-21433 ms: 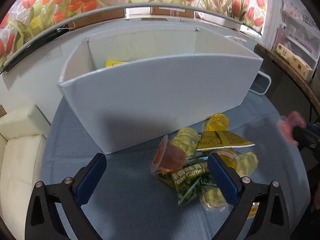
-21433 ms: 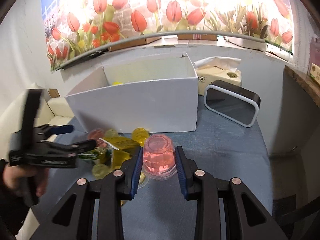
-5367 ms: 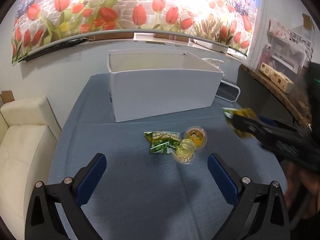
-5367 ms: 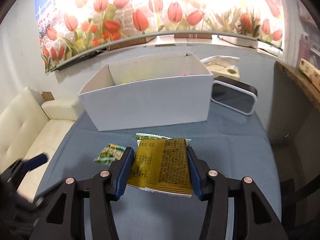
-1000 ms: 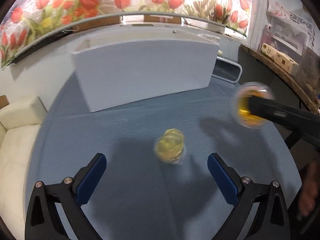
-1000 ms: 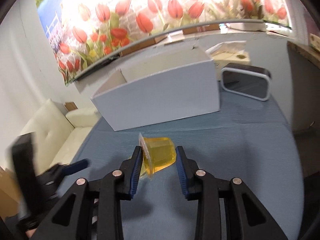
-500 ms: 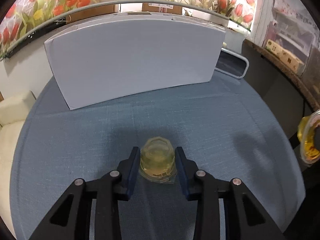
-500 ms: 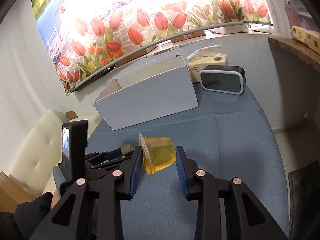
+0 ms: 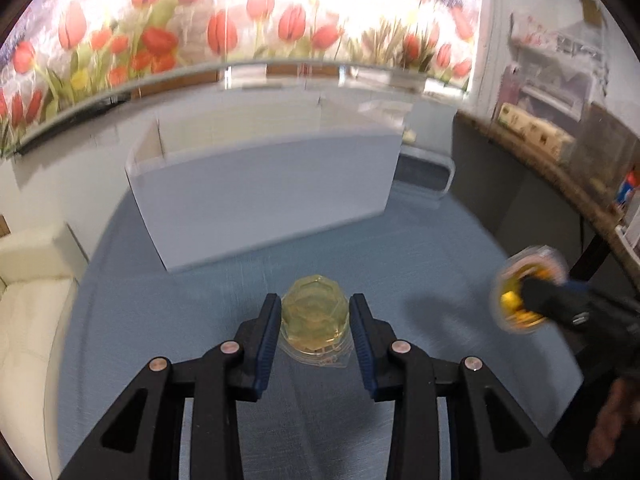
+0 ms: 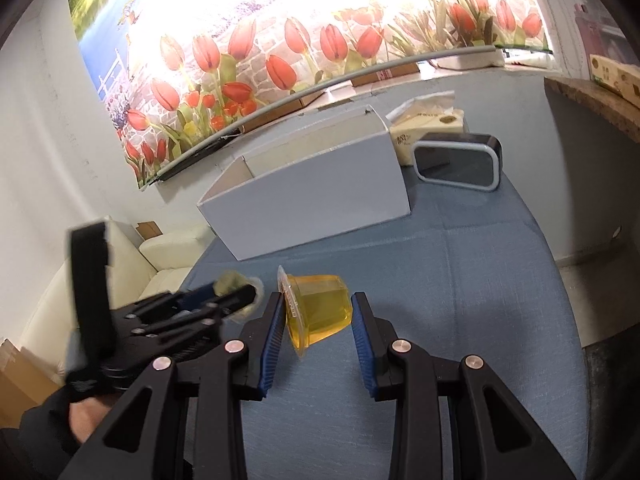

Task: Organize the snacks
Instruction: 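Carry both jelly cups over the white box and release them inside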

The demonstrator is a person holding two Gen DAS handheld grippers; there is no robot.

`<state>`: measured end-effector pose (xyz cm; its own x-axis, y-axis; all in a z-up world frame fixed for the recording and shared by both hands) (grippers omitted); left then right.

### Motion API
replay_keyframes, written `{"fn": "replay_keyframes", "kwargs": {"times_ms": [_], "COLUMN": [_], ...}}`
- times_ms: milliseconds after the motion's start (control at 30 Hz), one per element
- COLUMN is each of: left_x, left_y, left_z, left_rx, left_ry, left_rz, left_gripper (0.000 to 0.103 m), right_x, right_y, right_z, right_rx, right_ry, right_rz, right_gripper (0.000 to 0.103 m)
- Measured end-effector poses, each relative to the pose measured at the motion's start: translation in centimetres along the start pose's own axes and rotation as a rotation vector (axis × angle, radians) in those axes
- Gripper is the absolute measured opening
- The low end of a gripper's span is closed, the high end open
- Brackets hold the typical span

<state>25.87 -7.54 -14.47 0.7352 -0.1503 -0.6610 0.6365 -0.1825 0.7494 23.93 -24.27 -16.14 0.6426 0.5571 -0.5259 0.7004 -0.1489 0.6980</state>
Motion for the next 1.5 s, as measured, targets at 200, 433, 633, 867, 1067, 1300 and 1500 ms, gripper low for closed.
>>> {"fn": "replay_keyframes", "kwargs": {"times_ms": [200,433,633,867,1067,1300,1500], "left_x": [-3.9,-3.6,-0.3,4.1,7.2,8.0,7.0], "left_y": [3.9,7.7,11.5,13.9,14.2,13.3,12.9], "left_z": [-2.0,-5.9,-9.1,-12.0,-12.8,-14.4,-13.9], "left_rx": [-0.019,-0.070,-0.073,-0.071,-0.035,-0.059,-0.013], "left_ry": [-0.002,0.019,0.048,0.050,0.078,0.138,0.217], "left_rz": [0.117,0.158,0.162,0.130,0.096,0.097,0.086], "left_gripper": [0.039,0.039,0.039,0.039,0.040,0.103,0.103], "right_x": [0.4,3.3,8.7,14.2,17.5,17.6,16.3], "right_y": [2.6,8.3,13.7,17.7,17.7,17.9,18.2], "right_z": [-2.2,-4.7,-5.1,-3.9,-2.7,-1.5,-1.6], "right_rx": [-0.057,-0.128,-0.162,-0.178,-0.209,-0.171,-0.167], "right_ry": [0.012,0.018,-0.029,-0.119,-0.189,-0.216,-0.251], "right_rz": [0.033,0.079,0.062,0.033,-0.016,0.029,0.072], "right_gripper": [0.036,0.036,0.036,0.036,0.037,0.095,0.103]}}
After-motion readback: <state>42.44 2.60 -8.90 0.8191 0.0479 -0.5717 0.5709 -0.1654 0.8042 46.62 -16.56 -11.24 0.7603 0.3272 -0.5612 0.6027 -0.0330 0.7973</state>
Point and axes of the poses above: each gripper's, at about its wrist camera, not at the fingertips, and x roughly the way its jaws point, z to its right, y to its top, the point moved 3 cm from there along x, roughly the way its jaws point, and after that the axes turned 10 degrees about x, right-handed, at the moved point
